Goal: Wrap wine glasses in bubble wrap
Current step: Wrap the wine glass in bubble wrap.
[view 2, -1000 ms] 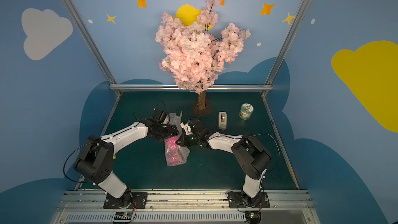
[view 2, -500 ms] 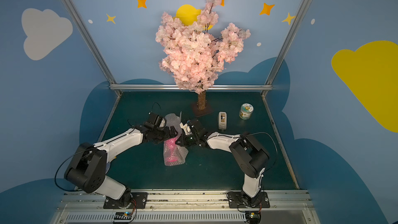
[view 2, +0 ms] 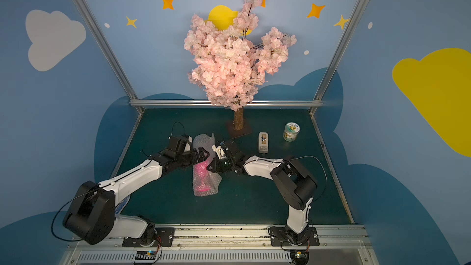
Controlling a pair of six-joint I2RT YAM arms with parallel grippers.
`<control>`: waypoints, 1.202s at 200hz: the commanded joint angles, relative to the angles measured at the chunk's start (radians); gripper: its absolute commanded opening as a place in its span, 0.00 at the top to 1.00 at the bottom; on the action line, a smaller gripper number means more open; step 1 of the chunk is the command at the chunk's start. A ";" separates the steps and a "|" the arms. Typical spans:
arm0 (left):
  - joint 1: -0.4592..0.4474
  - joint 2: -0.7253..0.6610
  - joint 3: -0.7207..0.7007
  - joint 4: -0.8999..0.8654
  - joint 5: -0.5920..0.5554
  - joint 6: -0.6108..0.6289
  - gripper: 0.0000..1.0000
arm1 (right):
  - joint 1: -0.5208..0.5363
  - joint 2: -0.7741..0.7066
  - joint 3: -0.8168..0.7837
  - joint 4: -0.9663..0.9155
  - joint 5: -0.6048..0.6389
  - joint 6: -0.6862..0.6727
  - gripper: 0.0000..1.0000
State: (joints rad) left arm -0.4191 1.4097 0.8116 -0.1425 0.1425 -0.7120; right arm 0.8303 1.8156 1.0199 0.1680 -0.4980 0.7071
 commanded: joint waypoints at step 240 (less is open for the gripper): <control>-0.027 0.092 0.112 -0.177 -0.093 0.066 0.40 | 0.049 -0.033 0.065 -0.018 -0.041 -0.050 0.73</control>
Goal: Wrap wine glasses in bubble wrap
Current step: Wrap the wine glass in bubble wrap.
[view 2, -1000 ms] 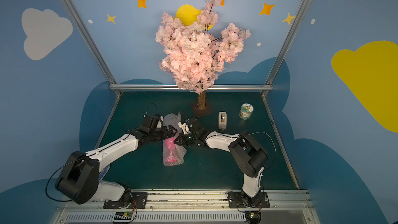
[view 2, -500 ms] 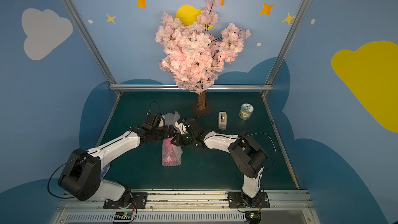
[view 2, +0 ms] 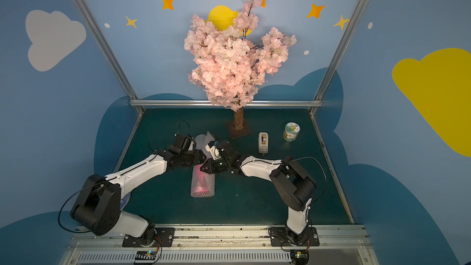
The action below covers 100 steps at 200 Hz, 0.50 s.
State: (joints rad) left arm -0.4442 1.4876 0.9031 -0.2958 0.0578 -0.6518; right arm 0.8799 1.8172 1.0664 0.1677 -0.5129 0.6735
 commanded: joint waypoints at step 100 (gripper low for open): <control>-0.002 0.041 0.036 -0.010 0.010 -0.003 0.55 | -0.101 -0.198 -0.091 -0.179 -0.022 -0.047 0.71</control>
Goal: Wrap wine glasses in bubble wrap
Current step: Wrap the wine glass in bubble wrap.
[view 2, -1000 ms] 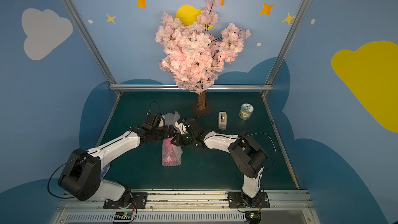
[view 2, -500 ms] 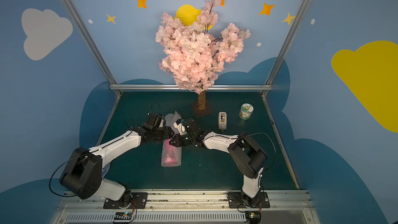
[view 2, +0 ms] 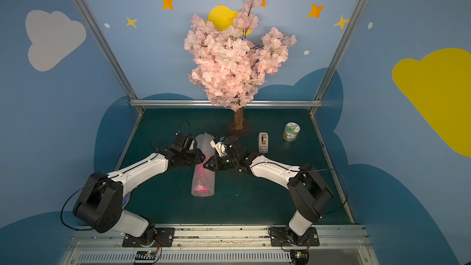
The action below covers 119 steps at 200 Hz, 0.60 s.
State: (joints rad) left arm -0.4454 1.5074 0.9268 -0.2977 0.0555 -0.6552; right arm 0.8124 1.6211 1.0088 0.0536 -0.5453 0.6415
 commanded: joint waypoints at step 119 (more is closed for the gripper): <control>-0.003 0.041 0.005 0.017 0.027 -0.013 0.59 | 0.067 0.191 0.103 0.021 -0.053 0.035 0.85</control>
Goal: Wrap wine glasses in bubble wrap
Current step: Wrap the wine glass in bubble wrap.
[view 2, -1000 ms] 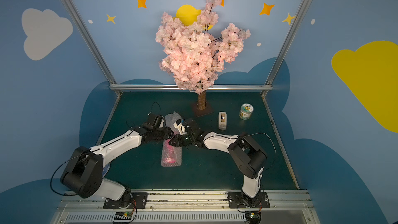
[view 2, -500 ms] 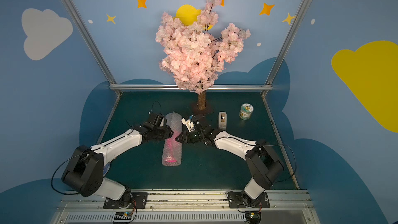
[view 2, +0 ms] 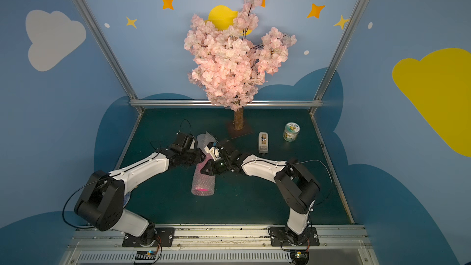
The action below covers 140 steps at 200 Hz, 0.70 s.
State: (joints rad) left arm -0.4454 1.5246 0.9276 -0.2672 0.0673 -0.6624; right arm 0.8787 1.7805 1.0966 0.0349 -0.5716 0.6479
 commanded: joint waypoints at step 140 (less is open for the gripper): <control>-0.005 0.018 0.002 -0.018 0.011 -0.006 0.62 | -0.350 -0.264 -0.120 -0.312 0.013 -0.051 0.61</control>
State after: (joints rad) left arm -0.4454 1.5253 0.9276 -0.2607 0.0719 -0.6628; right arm 0.6209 1.5475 0.9981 -0.1143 -0.5976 0.6552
